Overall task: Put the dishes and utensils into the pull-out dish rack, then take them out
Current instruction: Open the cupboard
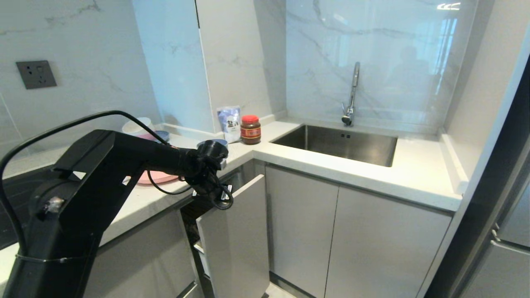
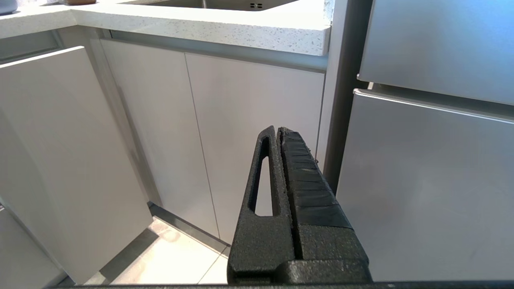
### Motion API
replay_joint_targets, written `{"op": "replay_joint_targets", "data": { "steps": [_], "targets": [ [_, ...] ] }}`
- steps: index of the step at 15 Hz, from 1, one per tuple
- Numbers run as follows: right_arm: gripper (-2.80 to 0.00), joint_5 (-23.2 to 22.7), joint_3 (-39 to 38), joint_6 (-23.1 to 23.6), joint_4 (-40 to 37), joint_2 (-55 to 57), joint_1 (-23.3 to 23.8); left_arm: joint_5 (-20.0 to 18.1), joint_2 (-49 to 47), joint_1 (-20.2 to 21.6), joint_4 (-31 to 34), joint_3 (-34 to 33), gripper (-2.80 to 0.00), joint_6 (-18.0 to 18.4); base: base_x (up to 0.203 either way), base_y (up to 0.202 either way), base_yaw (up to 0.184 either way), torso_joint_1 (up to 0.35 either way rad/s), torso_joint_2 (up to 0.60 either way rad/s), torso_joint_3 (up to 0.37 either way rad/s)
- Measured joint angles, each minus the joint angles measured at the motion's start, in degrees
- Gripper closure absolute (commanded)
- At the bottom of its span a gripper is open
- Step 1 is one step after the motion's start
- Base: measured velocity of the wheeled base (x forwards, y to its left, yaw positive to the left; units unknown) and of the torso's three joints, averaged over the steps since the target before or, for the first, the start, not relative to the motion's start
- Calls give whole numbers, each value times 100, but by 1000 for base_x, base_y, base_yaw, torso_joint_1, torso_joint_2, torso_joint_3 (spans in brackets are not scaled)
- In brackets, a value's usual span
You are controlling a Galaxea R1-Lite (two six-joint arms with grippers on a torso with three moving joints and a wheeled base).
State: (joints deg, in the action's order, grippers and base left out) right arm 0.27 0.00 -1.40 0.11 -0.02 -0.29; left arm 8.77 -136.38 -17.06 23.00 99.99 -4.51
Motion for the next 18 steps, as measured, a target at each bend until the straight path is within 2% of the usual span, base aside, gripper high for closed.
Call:
{"op": "replay_joint_targets", "data": {
  "steps": [13,18],
  "targets": [
    [0,0,0,0,2,0,0,-59,182,-769,-20,-549,0,-417,0,0,0,0,0,0],
    [0,-1,0,0,2,0,0,-42,209,-1103,-490,-928,0,-520,0,0,0,0,0,0]
  ]
}}
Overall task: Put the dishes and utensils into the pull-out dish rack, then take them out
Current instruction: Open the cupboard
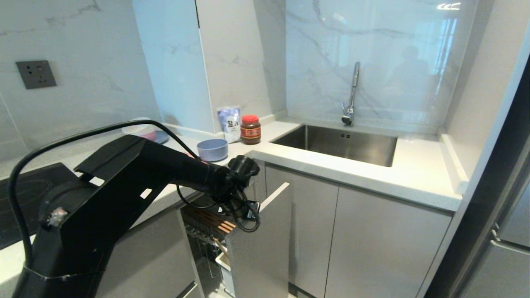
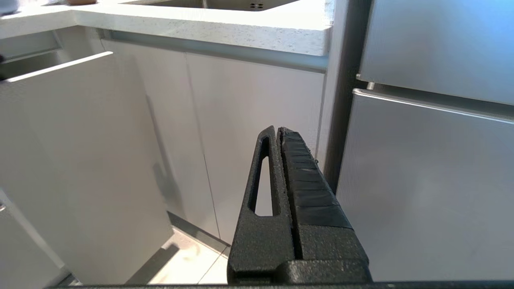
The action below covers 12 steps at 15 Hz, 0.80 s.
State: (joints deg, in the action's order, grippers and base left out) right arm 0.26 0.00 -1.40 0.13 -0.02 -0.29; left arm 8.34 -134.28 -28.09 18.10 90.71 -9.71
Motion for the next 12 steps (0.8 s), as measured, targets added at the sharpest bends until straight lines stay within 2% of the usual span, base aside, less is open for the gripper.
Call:
{"op": "replay_joint_targets", "data": {
  "steps": [6,12],
  "targets": [
    [0,1,0,1,0,0,2,-25,118,-374,-248,-345,0,-157,0,0,0,0,0,0],
    [0,0,0,0,-4,0,0,-33,295,-807,-483,-686,0,-476,0,0,0,0,0,0]
  ]
}}
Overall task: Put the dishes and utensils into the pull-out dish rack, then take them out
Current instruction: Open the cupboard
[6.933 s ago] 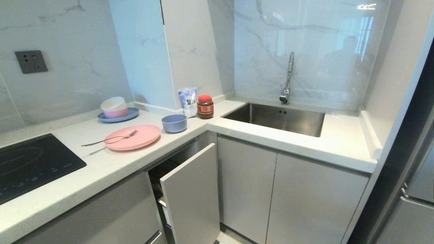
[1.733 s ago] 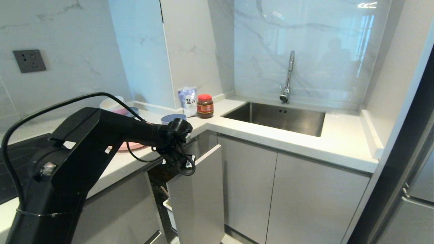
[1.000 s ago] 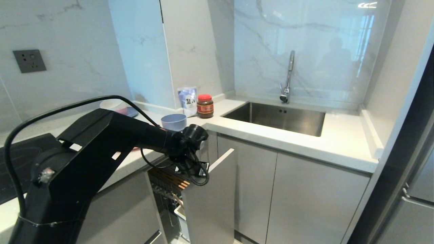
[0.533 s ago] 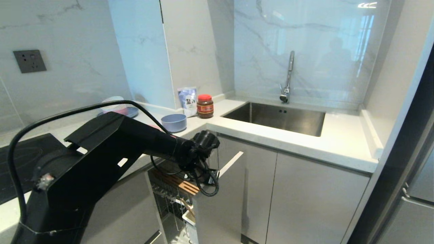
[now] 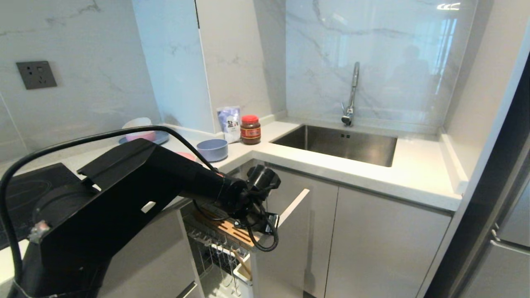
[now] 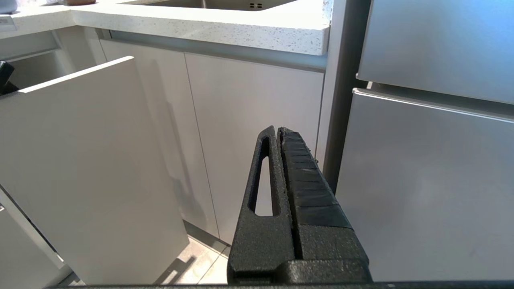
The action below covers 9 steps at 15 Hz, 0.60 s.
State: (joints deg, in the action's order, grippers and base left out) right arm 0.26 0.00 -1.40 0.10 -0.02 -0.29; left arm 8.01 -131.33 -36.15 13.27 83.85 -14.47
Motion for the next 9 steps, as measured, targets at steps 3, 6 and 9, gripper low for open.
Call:
{"op": "replay_joint_targets", "data": {
  "steps": [3,6,9],
  "targets": [
    [0,1,0,0,1,0,-4,-10,25,-204,-412,-257,0,-36,0,0,0,0,0,0],
    [0,1,0,0,0,0,-1,-5,52,-428,-793,-532,0,-136,0,0,0,0,0,0],
    [0,1,0,0,1,0,0,-29,132,-642,-840,-700,0,-210,0,0,0,0,0,0]
  ]
}}
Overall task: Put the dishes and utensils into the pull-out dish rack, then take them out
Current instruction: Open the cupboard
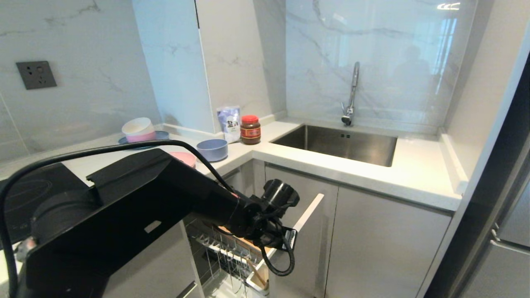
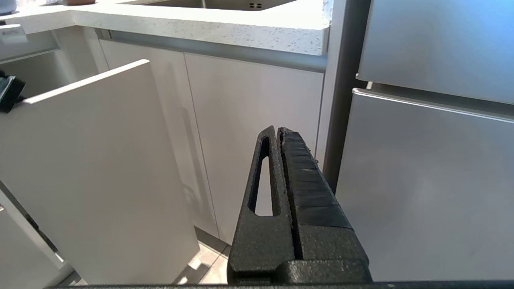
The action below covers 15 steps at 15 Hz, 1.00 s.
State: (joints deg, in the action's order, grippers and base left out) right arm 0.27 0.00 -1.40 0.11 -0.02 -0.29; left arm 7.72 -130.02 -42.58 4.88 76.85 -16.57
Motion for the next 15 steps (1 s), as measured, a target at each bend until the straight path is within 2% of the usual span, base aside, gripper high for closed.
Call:
{"op": "replay_joint_targets", "data": {
  "steps": [3,9,12,15],
  "targets": [
    [0,0,0,0,0,0,2,-11,125,-140,2,-89,0,-121,0,0,0,0,0,0],
    [0,0,0,0,-1,0,0,-17,234,-180,2,-117,0,-118,0,0,0,0,0,0],
    [0,-2,0,2,0,0,0,46,293,-142,5,-116,0,-90,0,0,0,0,0,0],
    [0,-2,0,0,0,0,0,283,520,93,-9,-65,0,-54,0,0,0,0,0,0]
  ]
}}
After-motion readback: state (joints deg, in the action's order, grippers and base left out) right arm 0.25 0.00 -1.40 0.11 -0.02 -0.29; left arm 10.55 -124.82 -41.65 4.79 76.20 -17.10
